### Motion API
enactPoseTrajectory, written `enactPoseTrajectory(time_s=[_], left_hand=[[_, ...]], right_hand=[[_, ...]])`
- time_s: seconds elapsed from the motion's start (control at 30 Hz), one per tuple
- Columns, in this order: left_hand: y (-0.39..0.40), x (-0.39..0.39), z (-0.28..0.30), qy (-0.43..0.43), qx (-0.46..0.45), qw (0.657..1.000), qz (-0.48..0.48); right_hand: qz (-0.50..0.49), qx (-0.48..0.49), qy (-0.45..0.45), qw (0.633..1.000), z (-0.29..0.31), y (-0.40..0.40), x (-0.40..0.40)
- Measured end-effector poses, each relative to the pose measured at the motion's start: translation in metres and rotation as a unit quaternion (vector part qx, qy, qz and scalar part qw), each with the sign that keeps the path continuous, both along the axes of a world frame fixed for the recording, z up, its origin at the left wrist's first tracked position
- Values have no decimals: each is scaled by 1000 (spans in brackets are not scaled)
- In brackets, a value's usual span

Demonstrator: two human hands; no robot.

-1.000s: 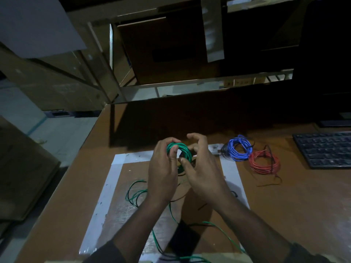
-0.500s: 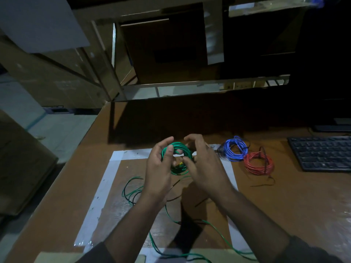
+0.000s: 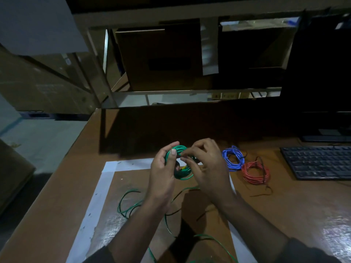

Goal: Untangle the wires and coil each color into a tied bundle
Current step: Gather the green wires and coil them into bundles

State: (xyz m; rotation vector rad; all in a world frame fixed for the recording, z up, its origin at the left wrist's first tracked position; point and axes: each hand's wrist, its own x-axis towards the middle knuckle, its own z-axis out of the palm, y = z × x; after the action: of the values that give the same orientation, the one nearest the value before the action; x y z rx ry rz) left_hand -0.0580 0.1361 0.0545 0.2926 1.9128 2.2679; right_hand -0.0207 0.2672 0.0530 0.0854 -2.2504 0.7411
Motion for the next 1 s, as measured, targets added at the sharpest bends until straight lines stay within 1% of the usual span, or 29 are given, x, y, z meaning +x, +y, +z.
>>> enactPoseTrajectory(time_s=[0.07,0.1,0.17,0.2,0.27,0.33,0.43,0.5,0.53,0.63,0.7,0.8,0.87,0.97,1.0], left_hand=[[-2,-2,2,33,-18,999,-1],[-3,-2,3,63,-36,997,2],[-5,-4,5,121,-72,990,5],[-6,-4,5,135,-85,987,-1],[-8,-6,5,142,-105,984,-24],[-9,-8,5,131,-106,985,-47],[-6,-11,5,87,-56,993,-61],[-3,-12,3,49,-21,997,-62],[-1,-10,2,38,-12,997,-65],[2,-2,0,27,11,997,-78],[6,-3,1,19,31,997,-75],[11,-14,2,17,48,997,-60],[12,-18,3,15,54,996,-64],[12,-16,3,12,75,994,-78],[13,-15,3,5,85,993,-77]], right_hand=[[-4,2,5,1000,1,-3,-3],[-1,-12,7,1000,1,-5,-5],[12,-68,-1,998,1,-9,-8],[20,-105,-11,994,1,-12,-9],[30,-180,-30,983,1,-16,-9],[19,-232,-38,972,0,-19,-11],[23,-300,-58,952,-3,-26,-13],[18,-307,-70,949,-5,-30,-13],[-1,-302,-73,951,-5,-30,-13],[-65,-301,-65,949,-3,-24,-13],[-80,-285,-52,954,-4,-22,-11],[-65,-310,-37,948,-6,-26,-6],[-40,-330,-47,942,-5,-26,-5],[-22,-309,-91,946,-3,-23,-6],[-22,-294,-91,951,-4,-23,-7]])
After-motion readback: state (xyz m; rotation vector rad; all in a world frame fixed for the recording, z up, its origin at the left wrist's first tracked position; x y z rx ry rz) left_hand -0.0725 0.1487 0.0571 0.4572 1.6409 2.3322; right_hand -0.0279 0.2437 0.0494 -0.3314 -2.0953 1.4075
